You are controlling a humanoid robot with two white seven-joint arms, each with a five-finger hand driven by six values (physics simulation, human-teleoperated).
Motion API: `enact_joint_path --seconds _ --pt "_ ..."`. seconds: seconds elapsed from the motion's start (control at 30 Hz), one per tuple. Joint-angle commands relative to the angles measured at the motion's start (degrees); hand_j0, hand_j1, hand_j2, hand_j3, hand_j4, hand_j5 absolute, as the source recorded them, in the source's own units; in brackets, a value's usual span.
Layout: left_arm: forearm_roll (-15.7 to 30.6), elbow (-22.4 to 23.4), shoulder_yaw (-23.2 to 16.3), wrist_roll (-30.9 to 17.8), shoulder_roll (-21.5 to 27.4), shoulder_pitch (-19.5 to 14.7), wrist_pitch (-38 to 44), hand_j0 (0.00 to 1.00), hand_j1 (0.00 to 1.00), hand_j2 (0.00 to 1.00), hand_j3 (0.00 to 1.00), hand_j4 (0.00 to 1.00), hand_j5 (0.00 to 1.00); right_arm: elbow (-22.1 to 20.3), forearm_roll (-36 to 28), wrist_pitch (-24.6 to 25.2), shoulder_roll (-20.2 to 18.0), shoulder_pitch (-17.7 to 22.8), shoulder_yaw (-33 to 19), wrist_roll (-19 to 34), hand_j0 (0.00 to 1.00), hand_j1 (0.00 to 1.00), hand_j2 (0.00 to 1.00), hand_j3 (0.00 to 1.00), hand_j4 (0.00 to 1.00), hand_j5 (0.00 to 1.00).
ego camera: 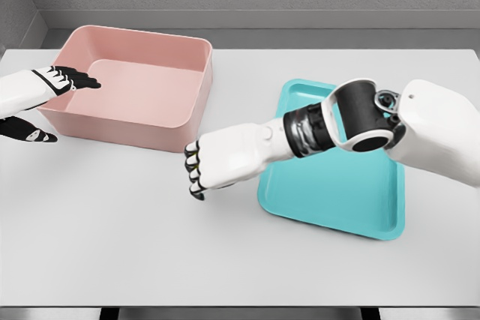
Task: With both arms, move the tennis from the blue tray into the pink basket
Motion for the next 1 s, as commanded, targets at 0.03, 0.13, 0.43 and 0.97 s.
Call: enact_joint_path --seconds 0.03,0.13,0.43,0.97 --pt "0.39 0.00 0.02 0.03 0.35 0.00 0.09 1.00 1.00 1.00 1.00 1.00 1.00 0.06 -0.27 0.20 1.09 -0.35 0.80 -0.06 0.58 0.58 0.58 0.58 0.58 0.58" --pt "0.39 0.00 0.02 0.03 0.53 0.09 0.09 1.00 1.00 1.00 1.00 1.00 1.00 0.06 -0.27 0.20 1.53 -0.44 0.98 -0.06 0.58 0.58 0.58 0.58 0.58 0.58" --pt "0.39 0.00 0.02 0.03 0.53 0.09 0.09 1.00 1.00 1.00 1.00 1.00 1.00 0.06 -0.27 0.29 4.17 -1.76 2.21 -0.24 0.58 0.58 0.58 0.58 0.58 0.58" --pt "0.39 0.00 0.02 0.20 0.79 0.09 0.09 1.00 1.00 1.00 1.00 1.00 1.00 0.06 -0.27 0.64 6.46 -2.99 3.88 -0.50 1.00 1.00 1.00 1.00 1.00 1.00"
